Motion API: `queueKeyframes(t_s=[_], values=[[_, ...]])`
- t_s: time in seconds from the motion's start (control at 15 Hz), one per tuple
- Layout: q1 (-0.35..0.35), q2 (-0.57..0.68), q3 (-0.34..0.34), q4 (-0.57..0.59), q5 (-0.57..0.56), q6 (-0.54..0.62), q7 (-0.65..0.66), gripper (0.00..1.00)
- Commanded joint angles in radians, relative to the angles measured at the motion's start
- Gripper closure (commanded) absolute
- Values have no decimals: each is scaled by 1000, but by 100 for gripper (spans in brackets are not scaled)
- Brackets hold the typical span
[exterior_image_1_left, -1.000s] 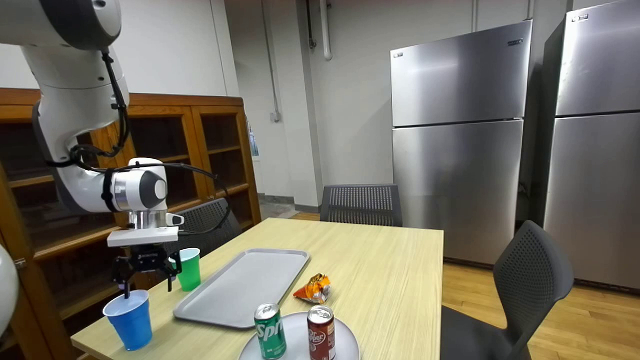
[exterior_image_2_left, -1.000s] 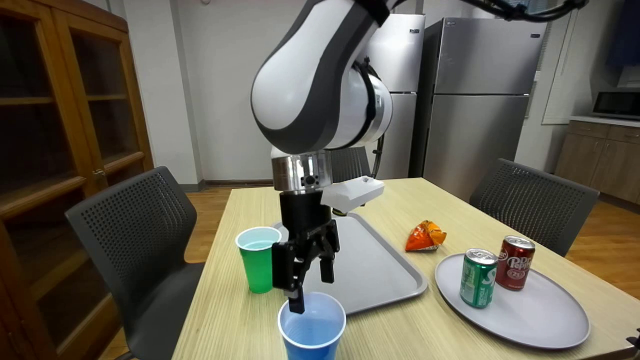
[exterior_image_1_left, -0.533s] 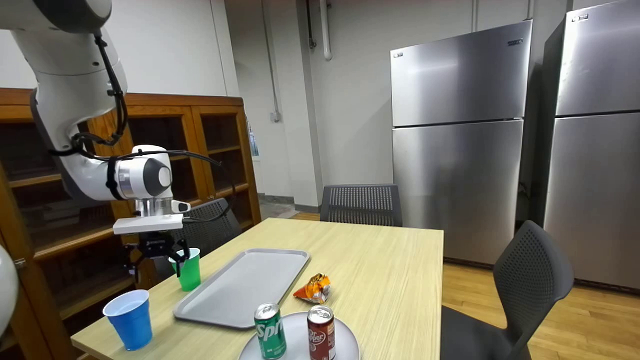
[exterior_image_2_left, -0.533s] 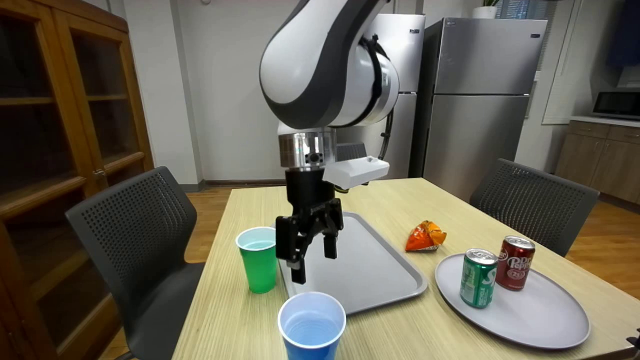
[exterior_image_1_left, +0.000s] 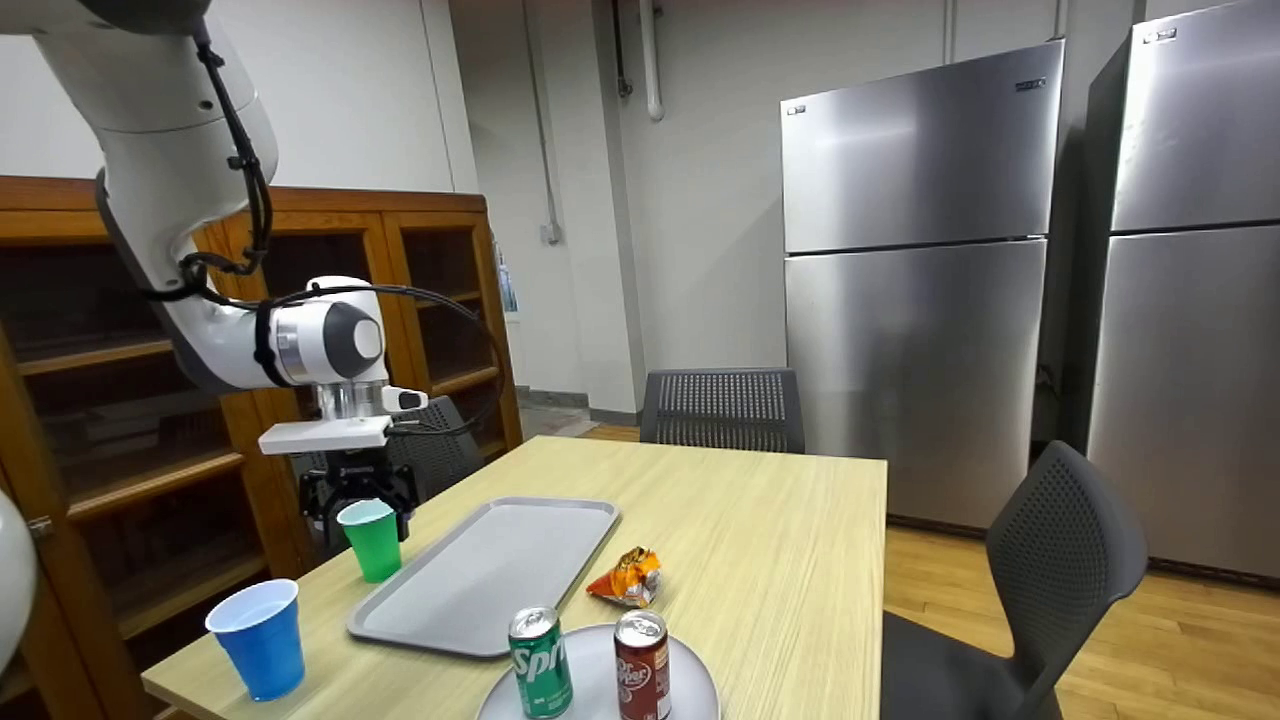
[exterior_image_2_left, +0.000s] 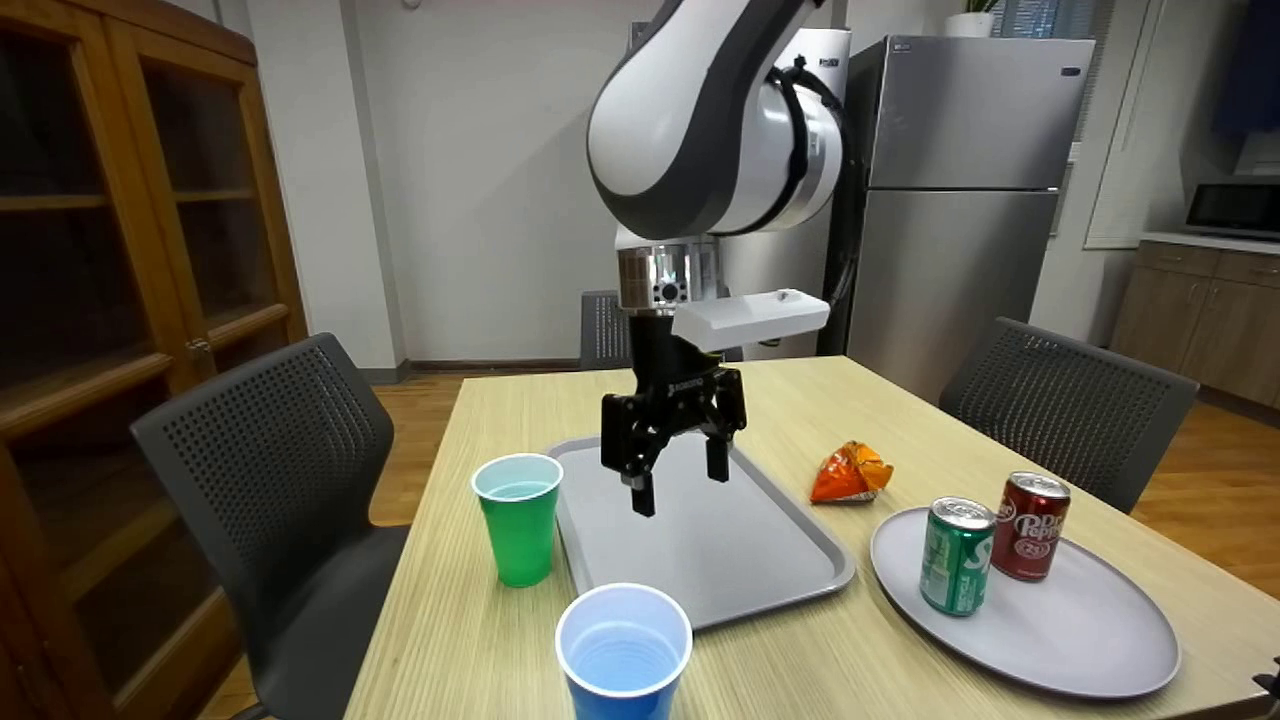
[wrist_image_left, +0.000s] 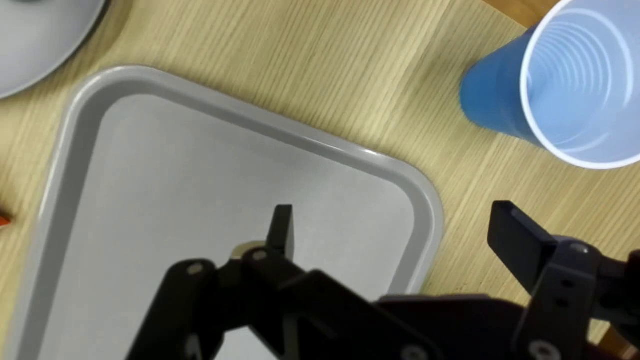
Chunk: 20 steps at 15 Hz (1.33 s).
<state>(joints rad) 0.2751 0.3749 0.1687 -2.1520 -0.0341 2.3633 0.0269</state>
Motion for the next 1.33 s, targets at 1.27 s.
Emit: queueKeyframes(t_s=[1.27], values=[[-48,-245,-77,-291,-2,-1,410,0]])
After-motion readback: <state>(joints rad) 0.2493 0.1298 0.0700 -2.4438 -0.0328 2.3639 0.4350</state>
